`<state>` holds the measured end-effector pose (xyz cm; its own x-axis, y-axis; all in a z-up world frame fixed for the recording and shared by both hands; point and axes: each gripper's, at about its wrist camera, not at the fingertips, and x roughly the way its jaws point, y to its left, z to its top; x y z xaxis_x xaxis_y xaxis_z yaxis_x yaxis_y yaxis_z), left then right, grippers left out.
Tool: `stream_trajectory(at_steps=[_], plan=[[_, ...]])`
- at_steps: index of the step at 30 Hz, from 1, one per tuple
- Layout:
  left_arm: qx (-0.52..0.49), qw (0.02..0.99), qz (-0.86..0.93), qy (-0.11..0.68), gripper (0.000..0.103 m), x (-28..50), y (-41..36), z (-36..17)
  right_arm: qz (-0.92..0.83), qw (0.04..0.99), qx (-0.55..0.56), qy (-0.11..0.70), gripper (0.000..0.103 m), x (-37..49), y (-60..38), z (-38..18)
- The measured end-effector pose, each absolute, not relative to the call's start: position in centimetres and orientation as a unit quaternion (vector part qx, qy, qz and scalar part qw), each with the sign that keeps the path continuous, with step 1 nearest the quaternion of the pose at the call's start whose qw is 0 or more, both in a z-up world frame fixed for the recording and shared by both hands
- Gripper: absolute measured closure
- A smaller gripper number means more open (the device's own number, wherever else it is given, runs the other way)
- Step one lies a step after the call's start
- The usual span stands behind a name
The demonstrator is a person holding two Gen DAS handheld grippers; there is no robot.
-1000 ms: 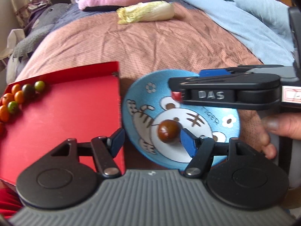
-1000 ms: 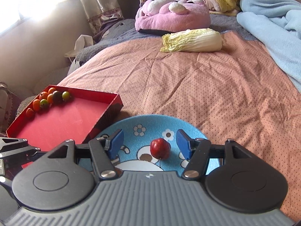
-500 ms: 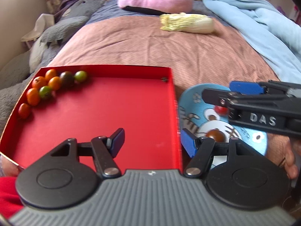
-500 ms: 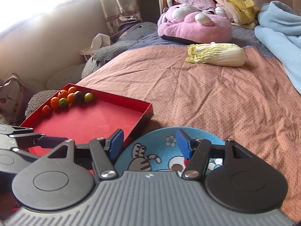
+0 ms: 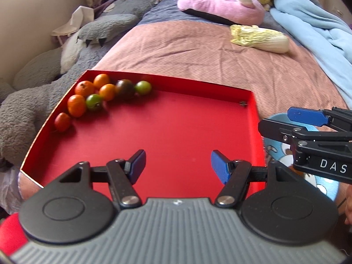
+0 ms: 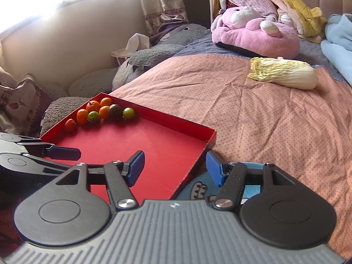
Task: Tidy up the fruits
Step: 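Move both tools back to the red tray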
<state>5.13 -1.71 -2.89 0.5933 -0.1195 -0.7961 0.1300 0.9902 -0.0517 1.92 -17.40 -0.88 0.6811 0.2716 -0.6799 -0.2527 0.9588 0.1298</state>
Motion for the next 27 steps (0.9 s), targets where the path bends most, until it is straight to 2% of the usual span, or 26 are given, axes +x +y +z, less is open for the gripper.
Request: stream_trajectory(at_steps=[14, 16, 19, 23, 27], plan=[[-0.061, 0.896, 0.027, 0.438, 0.035, 7.7, 7.7, -1.1, 0.21, 0.9, -0.023, 0.382, 0.036, 8.4, -10.0, -2.6], [-0.085, 0.893, 0.039, 0.44, 0.035, 7.7, 8.7, -1.3, 0.222, 0.894, -0.027, 0.389, 0.038, 9.8, -8.5, -3.3], [-0.119, 0.887, 0.045, 0.444, 0.035, 7.8, 9.6, -1.7, 0.242, 0.883, -0.03, 0.4, 0.05, 12.0, -6.1, -4.3], [-0.13, 0.883, 0.058, 0.447, 0.035, 7.9, 10.1, -2.0, 0.267, 0.875, -0.048, 0.401, 0.058, 14.3, -3.0, -5.5], [-0.147, 0.879, 0.073, 0.447, 0.035, 8.0, 10.7, -2.2, 0.279, 0.872, -0.079, 0.394, 0.058, 16.2, -0.6, -6.4]])
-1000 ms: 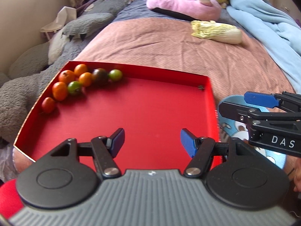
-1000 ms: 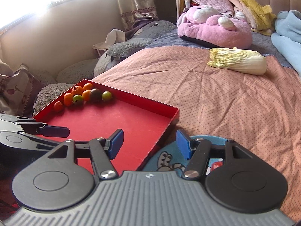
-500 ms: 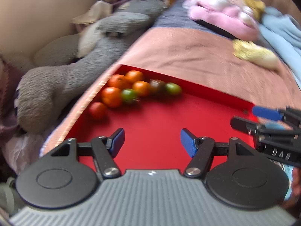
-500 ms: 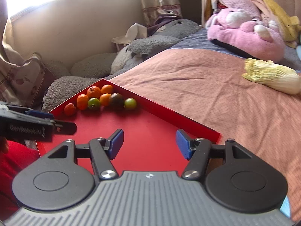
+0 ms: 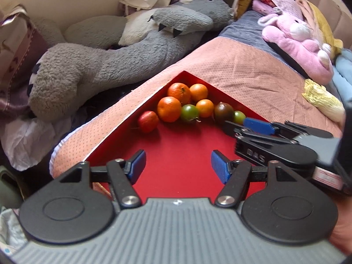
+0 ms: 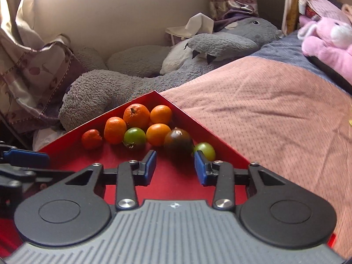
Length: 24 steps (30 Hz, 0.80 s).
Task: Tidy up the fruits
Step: 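Move both tools back to the red tray, then grasp a dark brown tomato with the right tool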
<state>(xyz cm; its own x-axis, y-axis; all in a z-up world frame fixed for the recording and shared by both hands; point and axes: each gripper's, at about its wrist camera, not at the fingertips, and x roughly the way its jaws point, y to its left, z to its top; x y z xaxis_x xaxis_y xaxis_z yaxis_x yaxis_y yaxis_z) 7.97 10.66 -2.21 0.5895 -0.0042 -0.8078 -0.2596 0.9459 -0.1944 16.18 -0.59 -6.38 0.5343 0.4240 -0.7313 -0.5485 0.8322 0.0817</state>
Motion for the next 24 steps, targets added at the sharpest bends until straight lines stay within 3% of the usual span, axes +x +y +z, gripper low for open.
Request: stream_trajectory(at_steps=[11, 20, 24], plan=[[-0.183, 0.87, 0.077, 0.452, 0.035, 7.9, 11.7, -2.6, 0.301, 0.869, -0.14, 0.368, 0.06, 17.6, 1.9, -6.9], [-0.182, 0.869, 0.074, 0.454, 0.035, 8.1, 11.4, -2.6, 0.311, 0.844, -0.309, 0.308, 0.059, 15.7, 4.4, -7.6], [-0.182, 0.866, 0.078, 0.459, 0.035, 8.2, 11.4, -2.8, 0.301, 0.843, -0.334, 0.297, 0.059, 16.2, 4.6, -8.4]])
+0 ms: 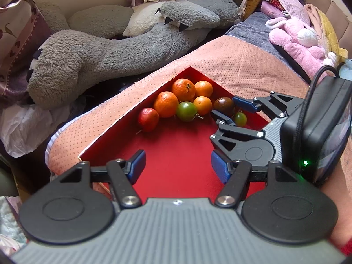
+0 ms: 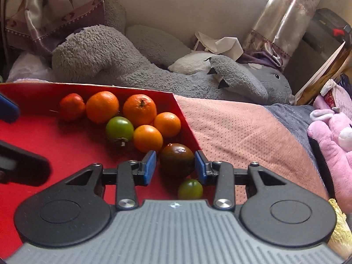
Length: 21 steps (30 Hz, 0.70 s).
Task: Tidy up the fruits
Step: 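Grasp a dark brown tomato with the right tool, then grasp a green tomato with the left tool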
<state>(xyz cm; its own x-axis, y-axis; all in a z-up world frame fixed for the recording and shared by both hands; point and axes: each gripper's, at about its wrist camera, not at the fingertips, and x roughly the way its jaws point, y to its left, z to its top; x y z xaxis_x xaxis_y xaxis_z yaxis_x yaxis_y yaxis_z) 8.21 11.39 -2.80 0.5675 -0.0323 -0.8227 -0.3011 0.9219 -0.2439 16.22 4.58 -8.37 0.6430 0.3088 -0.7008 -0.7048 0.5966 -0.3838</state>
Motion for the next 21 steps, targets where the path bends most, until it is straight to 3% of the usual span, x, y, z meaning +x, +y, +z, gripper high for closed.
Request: stream_trajectory(at_steps=[5, 13, 21], plan=[[-0.18, 0.866, 0.078, 0.461, 0.035, 8.3, 11.5, -2.9, 0.3, 0.852, -0.315, 0.292, 0.062, 16.2, 3.6, -8.6], [-0.12, 0.878, 0.039, 0.462, 0.035, 9.4, 9.4, -2.8, 0.254, 0.892, -0.034, 0.372, 0.062, 13.6, -6.6, -4.7], [-0.001, 0.89, -0.026, 0.454, 0.035, 13.9, 3.3, -4.9, 0.221, 0.877, 0.098, 0.415, 0.062, 5.9, -14.8, -5.5]])
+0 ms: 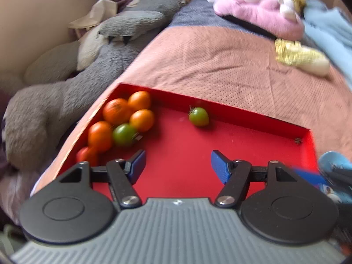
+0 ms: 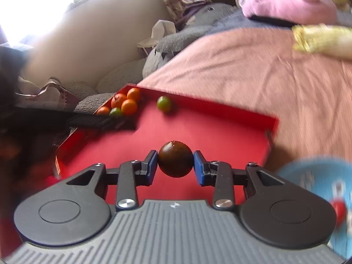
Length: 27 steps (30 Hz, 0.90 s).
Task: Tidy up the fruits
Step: 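Grasp a green tomato with the left tool, then carry the brown tomato with the right tool while the left tool carries the green tomato to the plate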
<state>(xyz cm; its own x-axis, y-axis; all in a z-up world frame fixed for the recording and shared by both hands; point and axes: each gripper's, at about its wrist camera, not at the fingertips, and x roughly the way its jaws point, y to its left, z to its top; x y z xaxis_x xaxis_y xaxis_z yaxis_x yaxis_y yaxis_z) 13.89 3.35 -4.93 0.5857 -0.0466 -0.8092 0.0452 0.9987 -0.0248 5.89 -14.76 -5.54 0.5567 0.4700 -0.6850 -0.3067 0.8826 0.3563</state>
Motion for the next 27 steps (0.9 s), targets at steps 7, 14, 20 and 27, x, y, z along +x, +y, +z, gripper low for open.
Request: stream_trajectory(at_steps=[7, 14, 20, 27], plan=[[0.023, 0.889, -0.01, 0.458, 0.033, 18.1, 1.6, -8.3, 0.23, 0.866, 0.101, 0.432, 0.062, 1.9, -15.7, -5.8], [0.026, 0.9, -0.02, 0.436, 0.048, 19.0, 1.1, -8.4, 0.229, 0.865, 0.106, 0.433, 0.062, 1.8, -15.9, -5.7], [0.02, 0.903, -0.024, 0.428, 0.074, 18.2, 1.3, -8.1, 0.228, 0.867, 0.107, 0.431, 0.062, 2.2, -15.9, -5.7], [-0.018, 0.9, 0.002, 0.435, 0.074, 15.6, 2.2, -7.7, 0.228, 0.872, 0.098, 0.422, 0.062, 1.6, -15.8, -5.2]])
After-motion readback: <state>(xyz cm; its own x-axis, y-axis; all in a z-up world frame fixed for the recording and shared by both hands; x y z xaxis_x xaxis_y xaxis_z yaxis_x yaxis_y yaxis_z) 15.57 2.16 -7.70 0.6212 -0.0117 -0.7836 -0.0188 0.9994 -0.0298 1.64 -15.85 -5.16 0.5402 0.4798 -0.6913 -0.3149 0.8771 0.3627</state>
